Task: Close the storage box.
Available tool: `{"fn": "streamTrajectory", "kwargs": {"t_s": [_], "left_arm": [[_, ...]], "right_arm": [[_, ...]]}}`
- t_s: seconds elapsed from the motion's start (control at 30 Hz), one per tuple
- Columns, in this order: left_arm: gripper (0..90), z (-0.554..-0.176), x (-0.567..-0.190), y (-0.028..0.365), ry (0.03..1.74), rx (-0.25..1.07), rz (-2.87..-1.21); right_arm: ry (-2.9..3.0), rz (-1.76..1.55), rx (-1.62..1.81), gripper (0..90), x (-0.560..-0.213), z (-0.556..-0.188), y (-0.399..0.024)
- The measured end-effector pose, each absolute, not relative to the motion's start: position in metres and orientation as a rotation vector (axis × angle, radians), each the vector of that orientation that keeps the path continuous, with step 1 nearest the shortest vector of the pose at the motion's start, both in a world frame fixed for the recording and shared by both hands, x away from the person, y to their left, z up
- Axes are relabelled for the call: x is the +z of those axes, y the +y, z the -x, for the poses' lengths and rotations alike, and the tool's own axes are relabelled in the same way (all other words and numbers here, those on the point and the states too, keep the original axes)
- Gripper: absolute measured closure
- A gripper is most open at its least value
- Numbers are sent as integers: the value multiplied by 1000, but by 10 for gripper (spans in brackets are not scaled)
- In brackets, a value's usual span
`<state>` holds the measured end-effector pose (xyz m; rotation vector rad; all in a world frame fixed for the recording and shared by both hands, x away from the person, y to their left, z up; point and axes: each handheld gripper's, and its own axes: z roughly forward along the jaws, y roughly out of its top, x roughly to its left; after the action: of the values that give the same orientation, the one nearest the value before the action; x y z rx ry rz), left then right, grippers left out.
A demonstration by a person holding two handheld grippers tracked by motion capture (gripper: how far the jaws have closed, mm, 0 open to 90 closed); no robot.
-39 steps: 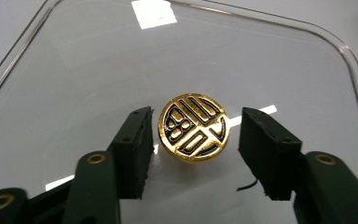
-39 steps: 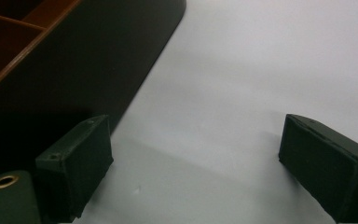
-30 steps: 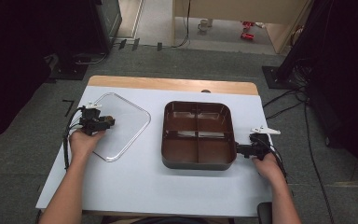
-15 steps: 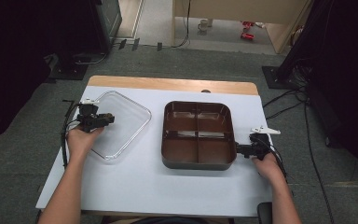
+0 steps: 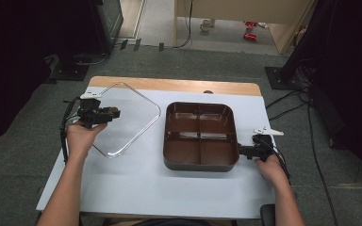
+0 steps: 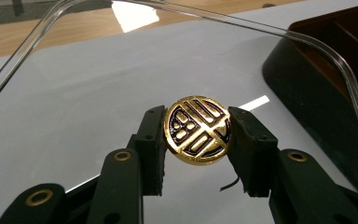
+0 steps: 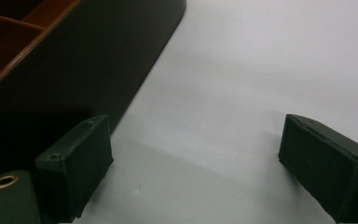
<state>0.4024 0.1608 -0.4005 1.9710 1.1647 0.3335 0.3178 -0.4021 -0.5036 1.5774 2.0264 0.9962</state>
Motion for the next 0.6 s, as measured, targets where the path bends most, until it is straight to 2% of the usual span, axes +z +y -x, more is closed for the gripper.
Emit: {"fn": "streamTrajectory", "kwargs": {"t_s": [0.6], "left_arm": [[596, -398, -378, 98, 934, 254, -2039]], "right_arm": [[2024, -1577, 996, 91, -504, -317, -402]]}}
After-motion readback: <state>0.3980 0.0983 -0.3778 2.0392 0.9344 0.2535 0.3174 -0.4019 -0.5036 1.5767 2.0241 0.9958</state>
